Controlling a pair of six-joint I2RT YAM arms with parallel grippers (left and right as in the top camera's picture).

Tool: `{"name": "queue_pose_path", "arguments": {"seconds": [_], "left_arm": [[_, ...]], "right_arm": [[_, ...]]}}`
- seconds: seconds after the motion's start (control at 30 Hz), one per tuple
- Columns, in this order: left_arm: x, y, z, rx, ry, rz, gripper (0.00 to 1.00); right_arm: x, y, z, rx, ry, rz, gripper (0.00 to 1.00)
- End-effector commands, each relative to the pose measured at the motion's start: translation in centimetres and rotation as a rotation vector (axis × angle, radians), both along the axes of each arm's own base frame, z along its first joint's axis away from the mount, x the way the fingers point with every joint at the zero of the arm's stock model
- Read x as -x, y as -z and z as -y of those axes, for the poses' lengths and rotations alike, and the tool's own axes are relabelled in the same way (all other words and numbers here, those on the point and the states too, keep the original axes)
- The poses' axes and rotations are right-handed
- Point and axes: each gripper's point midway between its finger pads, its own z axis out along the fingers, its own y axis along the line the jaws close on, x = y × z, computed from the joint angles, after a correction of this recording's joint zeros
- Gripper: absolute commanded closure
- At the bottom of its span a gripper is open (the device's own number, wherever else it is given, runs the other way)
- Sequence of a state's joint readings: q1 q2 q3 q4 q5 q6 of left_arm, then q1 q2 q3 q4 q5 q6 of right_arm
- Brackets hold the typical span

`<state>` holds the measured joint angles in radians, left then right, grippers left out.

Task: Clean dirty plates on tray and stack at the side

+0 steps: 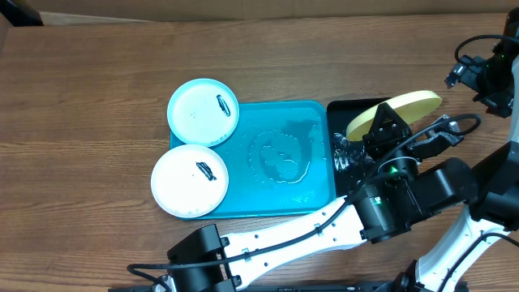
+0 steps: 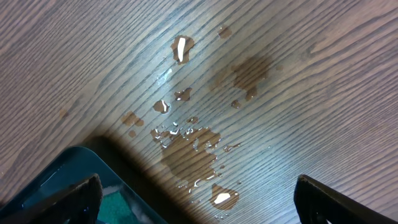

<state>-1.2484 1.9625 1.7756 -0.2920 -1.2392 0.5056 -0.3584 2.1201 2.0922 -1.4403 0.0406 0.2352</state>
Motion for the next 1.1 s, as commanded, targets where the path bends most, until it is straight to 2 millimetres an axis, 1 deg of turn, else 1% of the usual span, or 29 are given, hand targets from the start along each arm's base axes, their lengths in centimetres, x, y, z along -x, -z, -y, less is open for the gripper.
{"name": "queue_pose_path", "arguments": {"seconds": [0.0,0.37,0.43,0.53,0.63,0.77,0.87,0.93,0.97,1.03,1.07], "left_arm": [[-0.4,-1.0,-0.3,0.016,-0.027,0.019,0.96],[-0.3,-1.0,-0.3,0.021,-0.028,0.019,0.96],[-0.3,-0.9,-0.5,0.06,-0.039,0.021,0.96],[-0.3,0.0,-0.6,0.153,-0.049,-0.004,0.96],[-0.3,2.8,-0.4,0.223,-0.013,-0.12,0.96],[-0.6,7.8,-0.9,0.402,-0.018,-0.385,0.96],[-0.8,10.7,-1.0,0.497,-0.015,-0.593,0.96],[-0.9,12.0,-0.9,0.57,0.004,-0.75,0.96],[-0.8,12.4,-0.7,0.609,0.019,-0.825,0.96],[-0.9,12.4,-0.7,0.696,0.076,-0.985,0.96],[-1.1,12.0,-0.9,0.743,0.102,-1.048,0.96]], "right_arm": [[0.0,-0.8,0.1,0.01,0.006,0.02,0.0],[0.0,-0.8,0.1,0.009,0.006,0.02,0.0],[0.0,-0.8,0.1,0.009,0.006,0.02,0.0],[0.0,-0.8,0.1,0.01,0.006,0.02,0.0],[0.0,-0.8,0.1,0.01,0.006,0.02,0.0],[0.0,-0.8,0.1,0.009,0.006,0.02,0.0],[0.0,-0.8,0.1,0.009,0.006,0.02,0.0],[0.0,-0.8,0.1,0.009,0.006,0.02,0.0],[0.0,-0.8,0.1,0.009,0.006,0.02,0.0],[0.0,-0.8,0.1,0.009,0.006,0.02,0.0],[0.0,-0.8,0.1,0.009,0.006,0.02,0.0]]}}
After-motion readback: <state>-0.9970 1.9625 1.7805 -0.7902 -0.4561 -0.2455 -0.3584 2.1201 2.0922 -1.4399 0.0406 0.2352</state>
